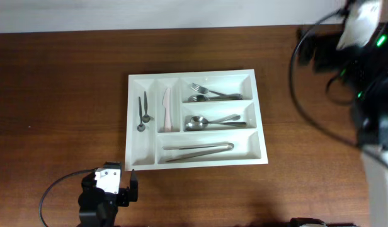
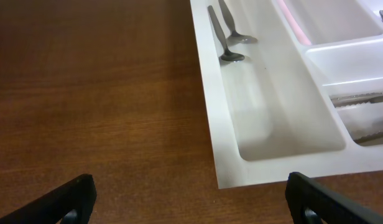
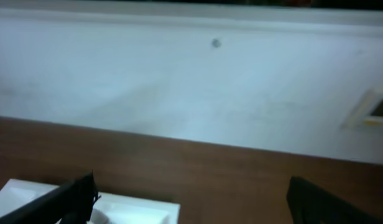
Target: Pack container
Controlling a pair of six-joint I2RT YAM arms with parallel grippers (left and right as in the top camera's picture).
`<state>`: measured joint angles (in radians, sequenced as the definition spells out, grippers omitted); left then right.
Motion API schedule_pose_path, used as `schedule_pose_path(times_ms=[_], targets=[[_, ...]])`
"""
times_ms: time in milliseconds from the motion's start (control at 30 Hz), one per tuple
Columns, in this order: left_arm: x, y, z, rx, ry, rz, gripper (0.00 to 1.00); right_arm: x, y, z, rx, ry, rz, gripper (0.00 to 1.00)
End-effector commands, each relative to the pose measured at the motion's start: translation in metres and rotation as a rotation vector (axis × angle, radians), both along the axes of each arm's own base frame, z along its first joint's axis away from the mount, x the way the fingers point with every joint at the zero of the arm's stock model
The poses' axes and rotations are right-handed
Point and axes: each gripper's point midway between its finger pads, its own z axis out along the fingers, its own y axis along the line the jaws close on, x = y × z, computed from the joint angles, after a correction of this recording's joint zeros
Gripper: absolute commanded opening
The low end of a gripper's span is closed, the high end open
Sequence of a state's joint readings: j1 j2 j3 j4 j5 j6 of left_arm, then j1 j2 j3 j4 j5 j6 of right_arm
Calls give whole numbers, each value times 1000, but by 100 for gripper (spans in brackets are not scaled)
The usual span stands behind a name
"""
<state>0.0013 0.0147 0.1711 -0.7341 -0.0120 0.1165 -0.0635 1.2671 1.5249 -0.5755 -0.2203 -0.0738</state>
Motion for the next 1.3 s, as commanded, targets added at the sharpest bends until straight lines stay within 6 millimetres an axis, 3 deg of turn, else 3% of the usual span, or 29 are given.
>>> schedule_pose_path(times_ms=[0,100,433,633,967,1267], targets=[[0,2,-1,19,-3,3,99,-26,17,-24,13,-2,42,99],[0,2,-1,19,-3,2,99,-46,24,-37,11,-22,60,99],[0,2,-1,19,-3,3,99,-104,22,-69,-7,-156,48,99],[0,2,-1,19,-3,2,99,-129,20,-108,-12,-259,35,99],[0,2,-1,19,-3,3,99,-144,20,-175,-12,-276,35,99],[0,2,-1,19,-3,2,99,-153,20,-202,-12,-283,35,99]])
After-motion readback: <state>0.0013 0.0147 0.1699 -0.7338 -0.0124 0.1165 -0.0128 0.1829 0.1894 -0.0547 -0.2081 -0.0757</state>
